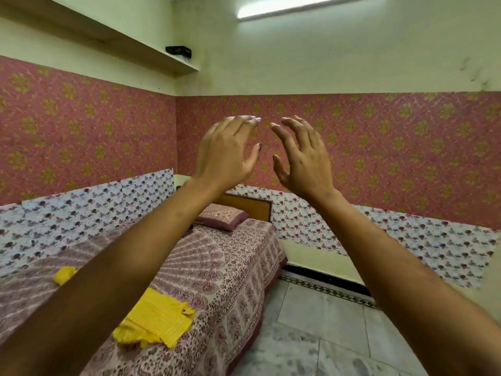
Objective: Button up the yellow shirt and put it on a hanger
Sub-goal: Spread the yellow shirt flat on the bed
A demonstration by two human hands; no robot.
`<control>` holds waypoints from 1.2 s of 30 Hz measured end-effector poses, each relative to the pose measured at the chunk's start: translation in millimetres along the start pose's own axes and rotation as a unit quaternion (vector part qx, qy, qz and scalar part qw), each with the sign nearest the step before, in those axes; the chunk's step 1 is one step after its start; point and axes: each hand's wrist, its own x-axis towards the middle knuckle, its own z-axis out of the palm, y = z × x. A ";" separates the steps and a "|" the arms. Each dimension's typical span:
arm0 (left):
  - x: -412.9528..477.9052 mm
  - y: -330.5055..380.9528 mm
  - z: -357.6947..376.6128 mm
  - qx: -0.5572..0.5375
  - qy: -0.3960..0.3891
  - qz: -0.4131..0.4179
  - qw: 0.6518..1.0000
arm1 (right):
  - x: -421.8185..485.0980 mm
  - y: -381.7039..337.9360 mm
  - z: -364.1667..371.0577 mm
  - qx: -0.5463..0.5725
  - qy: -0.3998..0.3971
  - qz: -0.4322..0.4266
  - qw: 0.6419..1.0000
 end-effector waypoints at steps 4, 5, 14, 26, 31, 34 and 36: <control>16.2 -41.0 51.7 0.013 -0.002 -0.003 1.000 | 9.3 18.1 65.2 0.004 0.001 0.009 1.000; 18.4 -49.4 64.3 0.012 -0.001 -0.002 1.000 | 10.3 22.3 81.2 0.009 0.006 0.009 1.000; 35.3 -131.7 185.3 0.049 -0.007 -0.005 0.999 | 13.7 62.0 230.4 0.039 0.014 0.021 0.999; 87.0 -247.6 345.9 0.104 -0.019 -0.043 0.993 | 57.3 123.8 445.5 0.117 0.044 0.009 0.992; 82.4 -299.8 395.3 0.112 -0.023 -0.047 0.992 | 57.8 120.6 523.3 0.164 0.035 0.023 0.986; 78.0 -333.6 417.5 0.134 -0.029 -0.051 0.989 | 60.8 114.6 565.7 0.186 0.026 0.024 0.982; 75.2 -356.8 430.3 0.144 -0.041 -0.057 0.987 | 65.5 109.2 592.5 0.192 0.024 0.025 0.981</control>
